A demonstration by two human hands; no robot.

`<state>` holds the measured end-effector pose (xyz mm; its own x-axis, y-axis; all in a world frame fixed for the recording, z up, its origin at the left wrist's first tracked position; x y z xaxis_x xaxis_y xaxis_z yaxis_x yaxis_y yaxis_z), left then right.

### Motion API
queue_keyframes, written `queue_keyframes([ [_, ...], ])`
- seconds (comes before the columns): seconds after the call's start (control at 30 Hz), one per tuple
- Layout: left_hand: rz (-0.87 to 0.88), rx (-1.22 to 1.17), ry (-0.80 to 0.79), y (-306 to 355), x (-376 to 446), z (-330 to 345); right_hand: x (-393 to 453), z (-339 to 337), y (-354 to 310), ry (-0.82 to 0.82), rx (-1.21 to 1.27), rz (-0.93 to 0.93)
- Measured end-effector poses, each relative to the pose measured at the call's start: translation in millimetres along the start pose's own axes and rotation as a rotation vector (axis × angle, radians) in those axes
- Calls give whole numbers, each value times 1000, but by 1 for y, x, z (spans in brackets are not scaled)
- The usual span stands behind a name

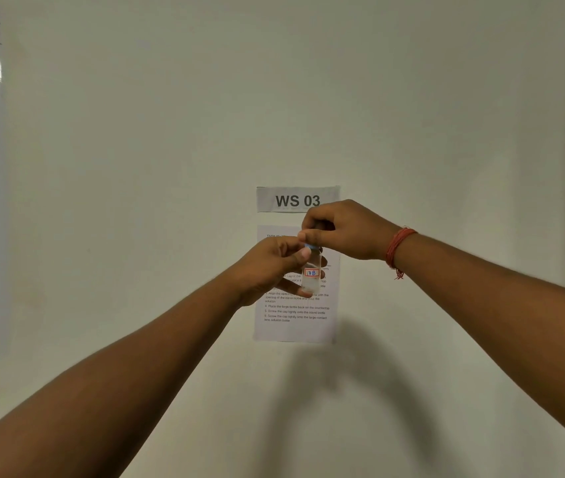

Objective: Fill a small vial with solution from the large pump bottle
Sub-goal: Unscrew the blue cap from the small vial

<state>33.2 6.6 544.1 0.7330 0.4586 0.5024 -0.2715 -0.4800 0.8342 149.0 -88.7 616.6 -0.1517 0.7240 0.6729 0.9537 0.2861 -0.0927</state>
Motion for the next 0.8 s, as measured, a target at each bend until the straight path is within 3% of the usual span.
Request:
queue_keyframes([
  [0.8,32,28,66,-1,7,-7,14,-1,3,-88,-26,-64],
])
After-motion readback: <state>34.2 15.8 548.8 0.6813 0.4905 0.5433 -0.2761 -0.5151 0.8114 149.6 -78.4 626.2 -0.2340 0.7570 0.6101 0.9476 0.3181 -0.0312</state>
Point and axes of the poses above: each hand's wrist, its own x-axis towards the middle knuckle, its own z-axis out of the palm, y = z × x, the point moved 4 cm from there along x, towards the middle knuckle, and after that the axes turned 5 degrees about y, right-handed, at the moved point
